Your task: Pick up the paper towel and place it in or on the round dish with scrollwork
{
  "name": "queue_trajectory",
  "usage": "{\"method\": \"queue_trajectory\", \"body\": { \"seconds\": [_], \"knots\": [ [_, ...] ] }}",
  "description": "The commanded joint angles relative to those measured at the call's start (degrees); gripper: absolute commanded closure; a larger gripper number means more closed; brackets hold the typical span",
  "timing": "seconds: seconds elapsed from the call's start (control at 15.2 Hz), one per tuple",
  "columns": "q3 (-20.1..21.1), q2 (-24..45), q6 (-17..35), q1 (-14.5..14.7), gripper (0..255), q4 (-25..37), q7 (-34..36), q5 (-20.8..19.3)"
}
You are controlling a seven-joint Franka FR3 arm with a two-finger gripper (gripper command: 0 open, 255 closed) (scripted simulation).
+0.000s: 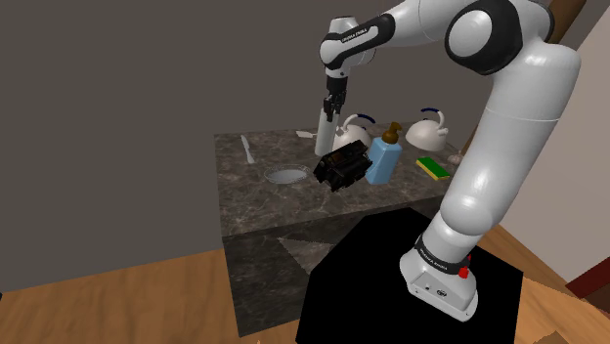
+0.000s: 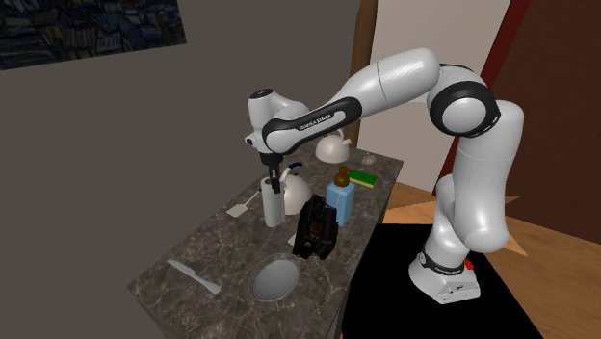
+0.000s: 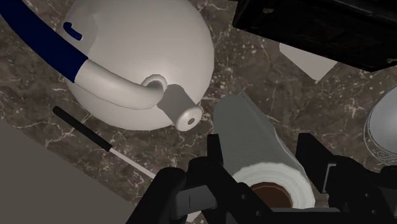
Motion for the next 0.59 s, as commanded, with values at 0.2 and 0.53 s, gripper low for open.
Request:
{"method": "queue_trajectory", "body": {
  "seconds": [0.2, 0.53],
  "knots": [
    [0.0, 0.0, 0.0, 0.0, 255, 0.0, 0.0, 0.0],
    [0.0, -0.2, -0.7, 0.0, 255, 0.4, 0.0, -0.1]
  ]
}}
